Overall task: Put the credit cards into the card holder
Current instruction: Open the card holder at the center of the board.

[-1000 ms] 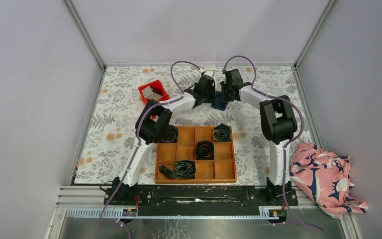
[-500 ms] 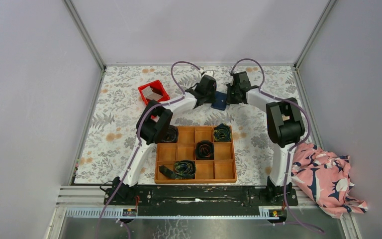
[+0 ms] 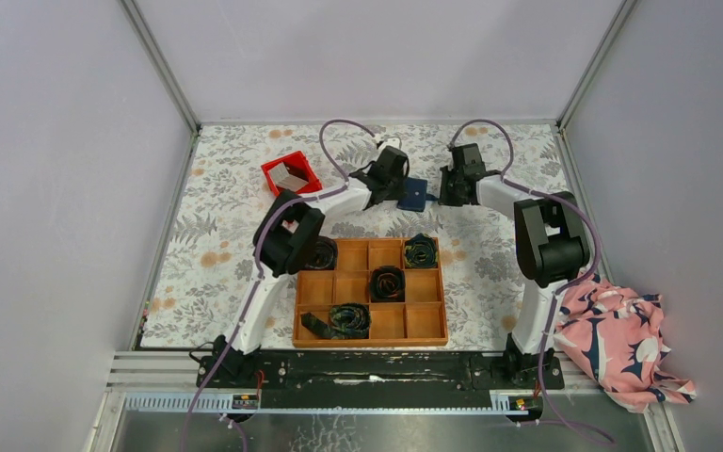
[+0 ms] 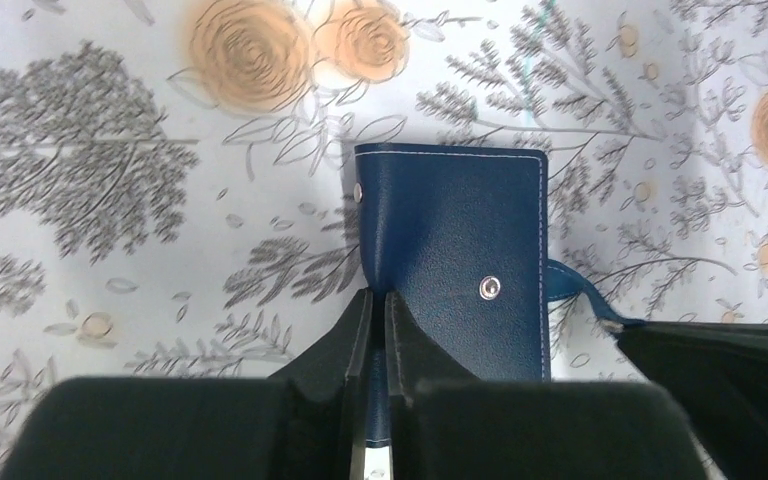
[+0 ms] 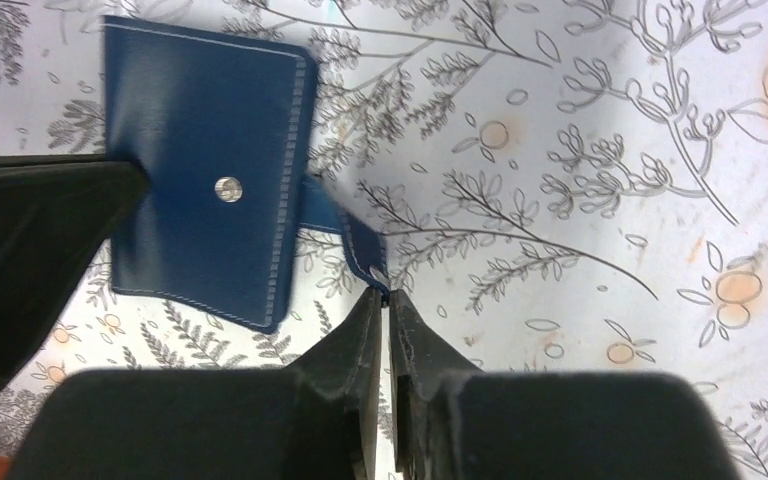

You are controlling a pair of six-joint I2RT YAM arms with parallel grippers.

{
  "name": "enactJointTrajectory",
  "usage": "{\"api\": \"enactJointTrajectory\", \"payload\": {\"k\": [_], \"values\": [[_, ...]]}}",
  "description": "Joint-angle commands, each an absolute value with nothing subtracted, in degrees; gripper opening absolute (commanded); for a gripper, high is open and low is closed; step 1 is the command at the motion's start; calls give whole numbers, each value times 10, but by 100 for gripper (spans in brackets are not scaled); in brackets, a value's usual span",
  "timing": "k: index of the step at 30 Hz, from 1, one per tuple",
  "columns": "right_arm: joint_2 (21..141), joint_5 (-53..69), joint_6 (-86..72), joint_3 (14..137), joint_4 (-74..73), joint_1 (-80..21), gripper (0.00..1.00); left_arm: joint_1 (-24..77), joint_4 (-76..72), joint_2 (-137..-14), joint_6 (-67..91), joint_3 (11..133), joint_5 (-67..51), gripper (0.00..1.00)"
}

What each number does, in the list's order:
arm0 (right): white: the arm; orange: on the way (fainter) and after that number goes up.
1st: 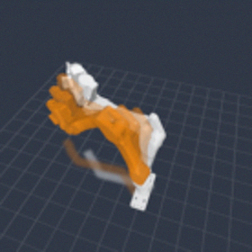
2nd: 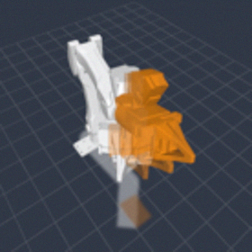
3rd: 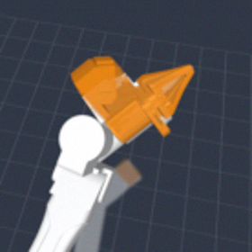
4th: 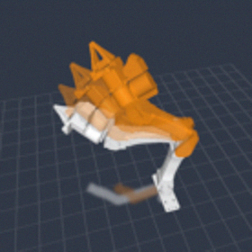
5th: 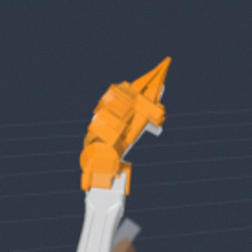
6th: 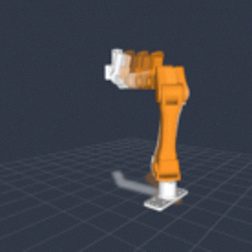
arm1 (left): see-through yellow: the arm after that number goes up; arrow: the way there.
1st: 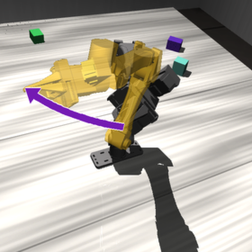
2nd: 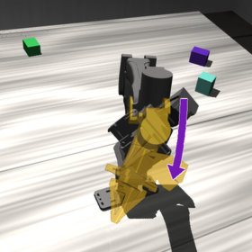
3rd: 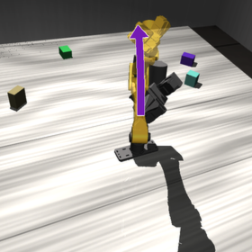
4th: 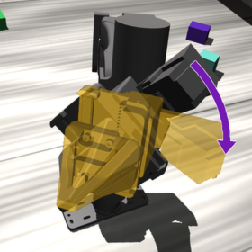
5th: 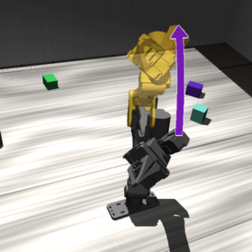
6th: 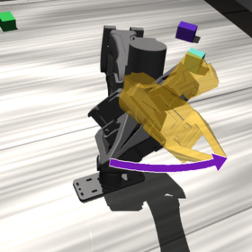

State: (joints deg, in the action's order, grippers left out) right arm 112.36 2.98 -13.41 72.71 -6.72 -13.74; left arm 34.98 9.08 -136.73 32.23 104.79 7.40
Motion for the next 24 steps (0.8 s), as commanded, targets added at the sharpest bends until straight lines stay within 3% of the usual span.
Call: {"api": "enactJointTrajectory", "payload": {"k": [1,3,8,15,24], "values": [[1093,-17,-140,708,-93,-125,12,345,156,-1333,317,1001,131,14],[1085,-25,-142,702,-92,-122,13,345,156,-1319,321,990,136,31],[1071,-30,-143,696,-88,-122,25,345,156,-1282,329,978,151,58],[1028,-27,-138,688,-73,-121,44,346,143,-1195,338,949,173,66],[941,22,-114,679,-32,-165,51,344,74,-968,411,724,298,75]]}}
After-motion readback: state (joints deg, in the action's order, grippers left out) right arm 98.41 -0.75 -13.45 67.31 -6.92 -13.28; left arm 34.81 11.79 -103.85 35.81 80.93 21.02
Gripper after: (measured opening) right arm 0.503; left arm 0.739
